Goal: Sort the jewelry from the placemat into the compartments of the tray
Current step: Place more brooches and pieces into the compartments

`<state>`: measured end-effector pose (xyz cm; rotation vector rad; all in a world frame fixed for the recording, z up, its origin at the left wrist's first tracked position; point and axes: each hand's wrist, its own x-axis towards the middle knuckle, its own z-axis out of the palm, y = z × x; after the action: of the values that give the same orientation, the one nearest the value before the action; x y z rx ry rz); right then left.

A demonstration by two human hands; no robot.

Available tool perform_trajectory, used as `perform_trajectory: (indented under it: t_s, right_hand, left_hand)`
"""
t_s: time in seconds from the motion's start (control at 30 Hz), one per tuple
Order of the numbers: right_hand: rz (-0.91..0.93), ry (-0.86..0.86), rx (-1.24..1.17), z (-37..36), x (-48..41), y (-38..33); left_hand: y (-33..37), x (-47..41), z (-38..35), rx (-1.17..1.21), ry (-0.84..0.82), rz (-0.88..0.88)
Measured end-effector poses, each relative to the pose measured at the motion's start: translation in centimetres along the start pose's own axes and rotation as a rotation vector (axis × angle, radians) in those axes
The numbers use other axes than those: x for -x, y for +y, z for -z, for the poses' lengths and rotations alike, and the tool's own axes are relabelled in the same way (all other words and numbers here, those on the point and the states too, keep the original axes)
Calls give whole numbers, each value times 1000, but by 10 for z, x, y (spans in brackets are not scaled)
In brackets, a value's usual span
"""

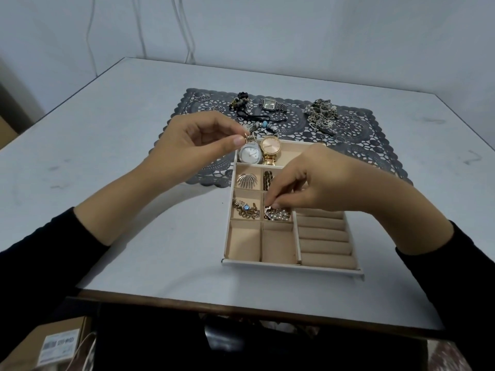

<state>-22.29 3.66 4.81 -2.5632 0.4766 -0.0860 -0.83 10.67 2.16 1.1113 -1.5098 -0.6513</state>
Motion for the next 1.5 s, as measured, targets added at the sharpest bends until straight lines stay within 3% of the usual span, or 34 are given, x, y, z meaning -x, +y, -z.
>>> perform_trajectory:
  t_s: [0.17, 0.3, 0.47, 0.63, 0.73, 0.87, 1.07, 1.5]
  right_hand:
    - [14, 15, 52, 1, 2, 2]
    - [-5, 102, -154, 10, 11, 6]
    - [-114, 462, -368, 15, 16, 34]
    - [-298, 841, -97, 3, 21, 72]
    - [-369, 784, 108, -5, 27, 89]
    - [-451, 718, 196, -12, 32, 97]
    - [-477, 596, 165, -18, 37, 95]
    - [-492, 566, 203, -17, 36, 93]
  left_hand:
    - [0, 0, 1, -6, 0, 8]
    - [0, 1, 1, -9, 4, 10]
    - [-1, 1, 1, -14, -5, 3]
    - [-3, 1, -1, -29, -10, -6]
    - [-4, 2, -2, -38, -32, -10]
    - [-6, 5, -4, -62, -66, -20]
    - [-12, 8, -4, -197, -149, -64]
    - [-9, 4, 2, -548, -308, -352]
